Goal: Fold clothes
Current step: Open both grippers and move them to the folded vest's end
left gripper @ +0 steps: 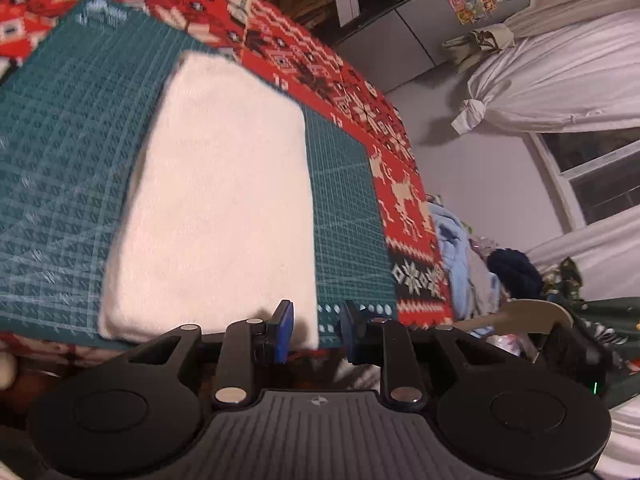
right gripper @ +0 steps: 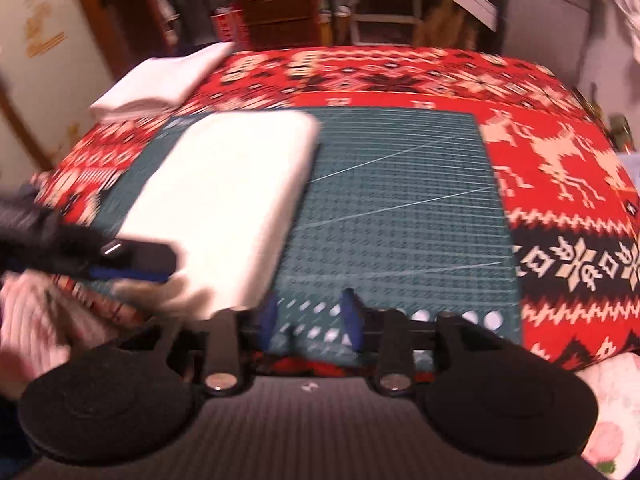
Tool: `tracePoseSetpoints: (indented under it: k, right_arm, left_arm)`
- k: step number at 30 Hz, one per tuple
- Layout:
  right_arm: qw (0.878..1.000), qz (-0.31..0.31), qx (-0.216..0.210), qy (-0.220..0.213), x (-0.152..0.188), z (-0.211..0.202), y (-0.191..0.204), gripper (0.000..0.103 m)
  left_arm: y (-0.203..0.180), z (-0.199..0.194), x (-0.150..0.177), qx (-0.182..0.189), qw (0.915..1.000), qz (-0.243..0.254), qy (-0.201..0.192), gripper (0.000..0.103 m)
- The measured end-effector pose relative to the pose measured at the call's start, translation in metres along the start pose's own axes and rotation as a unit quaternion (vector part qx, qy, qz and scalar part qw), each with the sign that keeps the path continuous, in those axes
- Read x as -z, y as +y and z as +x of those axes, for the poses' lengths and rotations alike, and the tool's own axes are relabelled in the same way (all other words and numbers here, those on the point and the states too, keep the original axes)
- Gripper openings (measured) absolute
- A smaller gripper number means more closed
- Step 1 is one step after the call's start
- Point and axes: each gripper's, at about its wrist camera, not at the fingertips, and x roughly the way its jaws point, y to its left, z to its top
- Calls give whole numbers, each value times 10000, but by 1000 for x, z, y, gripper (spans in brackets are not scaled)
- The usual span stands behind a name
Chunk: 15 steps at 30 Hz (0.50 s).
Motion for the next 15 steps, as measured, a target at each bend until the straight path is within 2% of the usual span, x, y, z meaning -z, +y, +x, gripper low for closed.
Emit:
tracePoseSetpoints:
  k: [1,2,4,5,6,7,8,12,15]
  right_arm:
    - [9998,72,88,149,-8,6,-5,50]
    - [9993,141,175,296,-15,13,-10,64]
    - [9984,190,267,454,-29,24,-19,72]
    - [9980,178,311,516,-35,27,-22,83]
    - [9976,166,355,573,-40,31,-26,92]
    - [9974,157,399,580,-45,34,-30,95]
    - [9969,167,459,620,-49,38,-34,101]
    - [9928,246,560,1034,-61,57,-50,102]
    - [9883,175,733,1326,-65,73,-57,102]
  left_arm:
    - [-2,-3,-3,-100,9999,76,-41,38]
    - [-4,-5,-5,-200,9997,152,-81,40]
    - [-8,-10,-11,-405,9986,315,-160,47]
    - [-10,-13,-14,-511,9977,400,-202,50]
    - [-11,-16,-18,-617,9966,489,-248,58]
    - [-10,-20,-22,-754,9950,576,-303,67]
    - [-9,-23,-27,-897,9931,663,-360,71]
    - [2,-30,-47,-1443,9845,900,-429,85]
    - [13,-30,-62,-1788,9781,1007,-354,87]
